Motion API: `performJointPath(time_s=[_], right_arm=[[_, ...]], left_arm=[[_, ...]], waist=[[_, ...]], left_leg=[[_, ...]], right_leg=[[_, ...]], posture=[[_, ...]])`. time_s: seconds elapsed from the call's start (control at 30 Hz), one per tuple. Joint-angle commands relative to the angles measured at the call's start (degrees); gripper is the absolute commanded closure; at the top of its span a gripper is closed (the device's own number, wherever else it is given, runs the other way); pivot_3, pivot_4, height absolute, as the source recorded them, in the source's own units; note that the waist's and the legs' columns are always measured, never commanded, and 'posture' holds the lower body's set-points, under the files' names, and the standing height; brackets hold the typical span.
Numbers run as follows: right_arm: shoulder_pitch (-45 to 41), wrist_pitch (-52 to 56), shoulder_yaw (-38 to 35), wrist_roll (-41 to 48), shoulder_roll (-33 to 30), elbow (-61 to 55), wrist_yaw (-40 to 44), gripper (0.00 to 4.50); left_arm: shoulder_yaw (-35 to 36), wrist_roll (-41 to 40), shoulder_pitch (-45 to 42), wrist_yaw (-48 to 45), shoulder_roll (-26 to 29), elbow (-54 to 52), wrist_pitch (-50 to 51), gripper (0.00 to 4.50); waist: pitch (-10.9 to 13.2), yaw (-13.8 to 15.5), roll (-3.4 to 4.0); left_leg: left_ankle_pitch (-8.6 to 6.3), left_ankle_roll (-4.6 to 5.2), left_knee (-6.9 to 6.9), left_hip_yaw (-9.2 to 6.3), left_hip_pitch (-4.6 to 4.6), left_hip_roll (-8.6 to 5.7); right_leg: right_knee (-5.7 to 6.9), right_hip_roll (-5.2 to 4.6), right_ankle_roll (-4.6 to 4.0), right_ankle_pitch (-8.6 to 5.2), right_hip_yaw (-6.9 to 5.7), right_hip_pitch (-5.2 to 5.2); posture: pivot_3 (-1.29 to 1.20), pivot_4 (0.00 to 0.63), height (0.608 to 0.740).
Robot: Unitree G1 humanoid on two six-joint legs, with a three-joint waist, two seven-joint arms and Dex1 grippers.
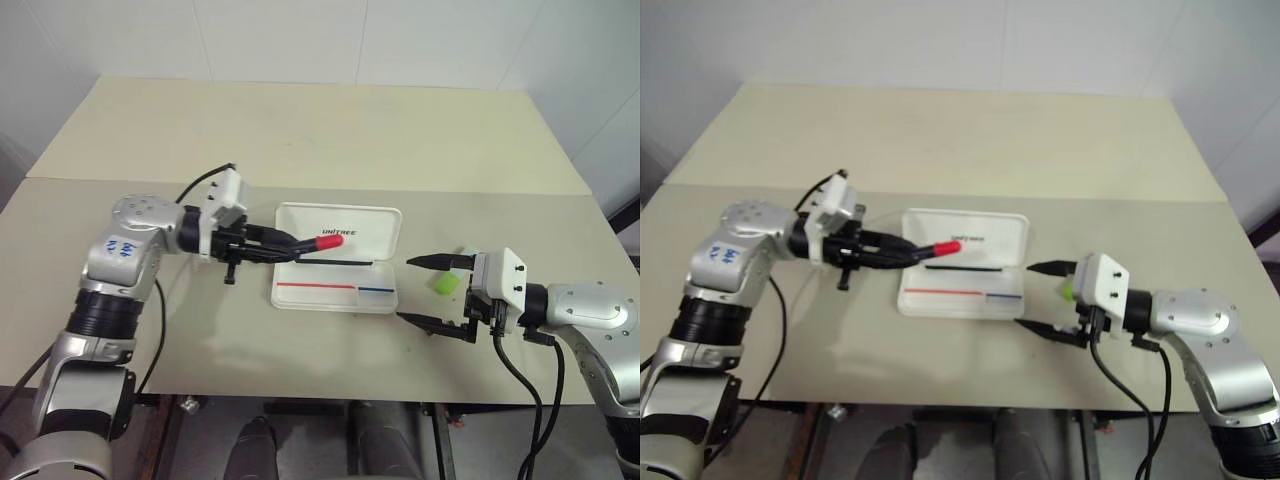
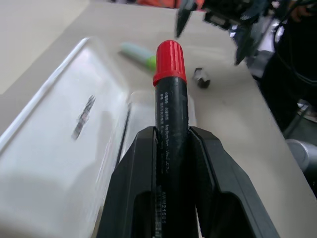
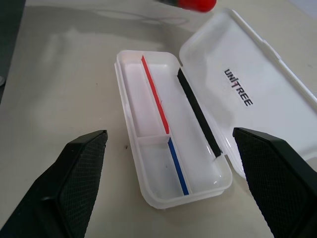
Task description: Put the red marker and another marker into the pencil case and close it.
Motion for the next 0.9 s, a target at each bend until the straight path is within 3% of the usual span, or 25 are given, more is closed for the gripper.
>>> performJointPath(time_s=[0.03, 0.33, 0.9], right_arm=[[0.47, 0.0, -1.56, 0.28, -0.17, -2.2, -1.44, 0.21], [2.53, 0.97, -2.57, 0.29, -0.83, -3.99, -3.75, 0.21], [3.64, 3.02, -2.84, 0.33, -0.76, -6.17, -5.62, 0.21]], left_arm=[[-3.58, 5.48, -4.2, 2.99, -2.25, 1.48, -3.08, 3.89], [-11.89, 16.27, -8.29, 5.17, -5.31, 7.24, -6.31, 3.89], [-12.63, 20.38, -7.73, 9.77, -11.64, 9.39, -7.36, 3.89]], waist=[[0.0, 0.0, 0.0], [0.01, -0.18, -0.01], [0.02, -0.02, -0.03]], left_leg=[[0.0, 0.0, 0.01, 0.0, 0.0, 0.0], [0.0, 0.01, 0.06, 0.0, 0.0, -0.01], [-0.01, 0.01, 0.11, 0.0, -0.03, -0.01]], right_leg=[[0.0, 0.0, 0.0, 0.0, 0.0, 0.0], [-0.01, 0.01, -0.01, 0.0, 0.04, 0.02], [-0.02, 0.01, -0.01, 0.0, 0.04, 0.02]], posture=[[0.0, 0.15, 0.74], [0.0, 0.15, 0.74], [0.0, 0.15, 0.74]])
